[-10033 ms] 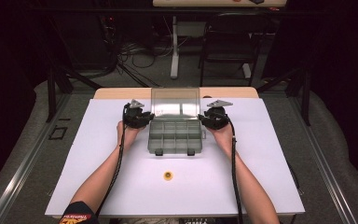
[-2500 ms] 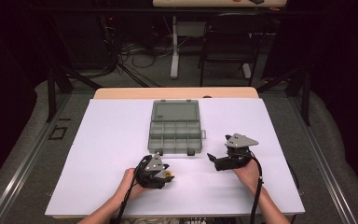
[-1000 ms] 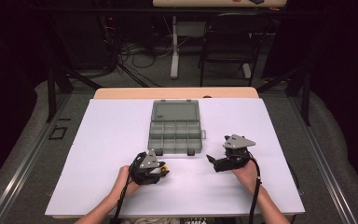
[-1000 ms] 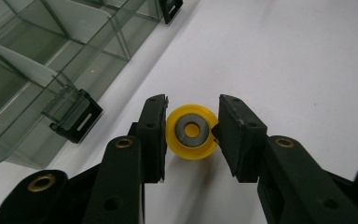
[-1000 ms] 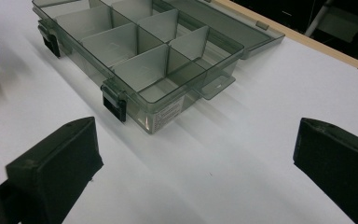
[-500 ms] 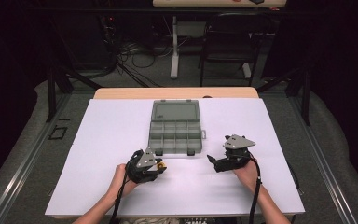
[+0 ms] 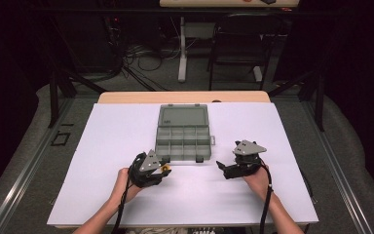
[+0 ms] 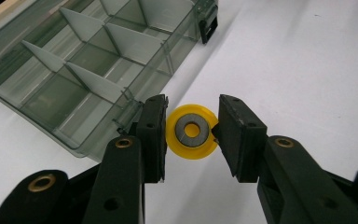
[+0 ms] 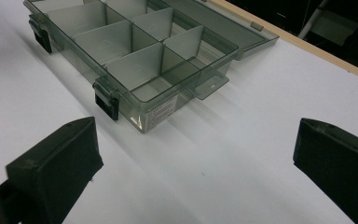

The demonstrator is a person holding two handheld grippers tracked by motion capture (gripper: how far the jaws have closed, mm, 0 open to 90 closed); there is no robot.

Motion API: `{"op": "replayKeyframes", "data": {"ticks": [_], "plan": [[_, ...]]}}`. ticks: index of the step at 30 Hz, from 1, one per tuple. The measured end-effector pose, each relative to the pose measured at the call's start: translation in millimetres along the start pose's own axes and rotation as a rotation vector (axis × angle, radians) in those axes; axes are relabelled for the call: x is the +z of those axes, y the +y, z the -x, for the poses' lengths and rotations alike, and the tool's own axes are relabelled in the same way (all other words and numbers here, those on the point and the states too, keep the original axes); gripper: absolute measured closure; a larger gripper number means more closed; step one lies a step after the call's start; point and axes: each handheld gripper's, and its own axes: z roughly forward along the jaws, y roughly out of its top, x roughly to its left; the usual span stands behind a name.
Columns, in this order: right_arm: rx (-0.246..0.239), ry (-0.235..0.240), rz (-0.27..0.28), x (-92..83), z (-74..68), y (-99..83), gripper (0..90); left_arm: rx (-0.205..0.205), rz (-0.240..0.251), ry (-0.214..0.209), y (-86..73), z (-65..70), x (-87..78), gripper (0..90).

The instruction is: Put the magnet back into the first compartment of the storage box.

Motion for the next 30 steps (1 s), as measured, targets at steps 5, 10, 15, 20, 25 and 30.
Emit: {"op": "replayKeyframes", "data": {"ticks": [5,10,15,20,25,30], "plan": [[-0.001,-0.003,-0.005,0.1,0.6,-0.9,0.0,-0.005,-0.001,0.013,0.3,-2.4,-1.9,63.4],[-0.006,-0.009,-0.005,0.0,0.0,0.6,0.0,-0.005,0.004,0.026,0.5,-5.8,-5.6,63.4],[-0.005,-0.008,-0.018,1.6,0.5,-0.9,0.0,-0.004,0.006,0.038,1.9,-9.9,-7.4,63.4],[-0.011,-0.012,-0.013,1.6,0.7,-0.1,0.0,0.018,0.007,0.073,4.4,-13.5,-11.2,63.4],[0.001,-0.01,-0.028,4.7,2.6,-2.3,0.0,0.004,0.018,0.074,5.3,-17.9,-11.6,63.4],[-0.002,-0.015,-0.021,3.6,1.2,-1.1,0.0,0.018,0.008,0.081,6.5,-17.3,-11.0,63.4]]}}
